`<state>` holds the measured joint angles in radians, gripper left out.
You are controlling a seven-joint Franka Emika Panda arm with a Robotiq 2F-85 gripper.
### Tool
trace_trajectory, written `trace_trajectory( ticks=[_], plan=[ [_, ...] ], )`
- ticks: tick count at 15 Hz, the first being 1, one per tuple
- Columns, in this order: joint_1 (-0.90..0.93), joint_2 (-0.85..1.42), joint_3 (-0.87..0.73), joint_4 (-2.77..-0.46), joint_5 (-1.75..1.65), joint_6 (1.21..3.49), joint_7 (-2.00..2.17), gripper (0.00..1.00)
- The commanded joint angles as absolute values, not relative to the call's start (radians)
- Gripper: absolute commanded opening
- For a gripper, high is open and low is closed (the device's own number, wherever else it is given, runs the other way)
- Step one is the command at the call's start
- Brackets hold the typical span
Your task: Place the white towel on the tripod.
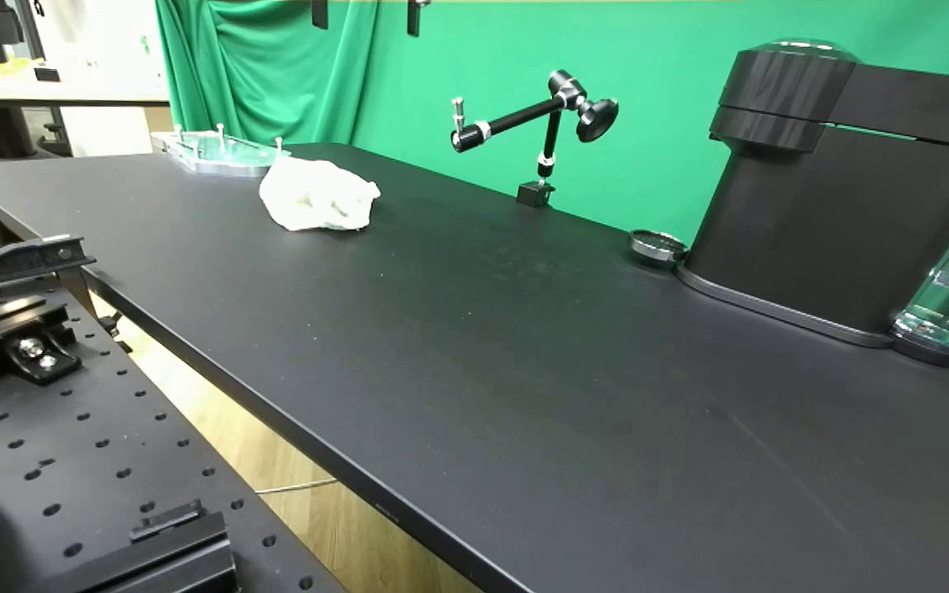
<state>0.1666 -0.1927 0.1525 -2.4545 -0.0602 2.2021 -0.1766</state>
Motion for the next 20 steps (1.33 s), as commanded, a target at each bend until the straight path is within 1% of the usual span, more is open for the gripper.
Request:
trace_trajectory(
  ticks=[1, 2, 6, 9, 15, 20],
  plan=[
    [0.207, -0.122, 0.152, -2.463, 0.045, 2.257, -0.275, 1.00],
    [0.191, -0.148, 0.154, -2.460, 0.002, 2.234, -0.228, 1.00],
    [0.203, -0.106, 0.159, -2.460, 0.027, 2.260, -0.259, 1.00],
    [0.203, -0.097, 0.175, -2.460, -0.027, 2.275, -0.172, 1.00],
    [0.224, 0.022, 0.231, -2.454, -0.212, 2.438, -0.030, 1.00],
    [0.245, 0.148, 0.214, -2.430, -0.415, 2.570, 0.098, 1.00]
  ],
)
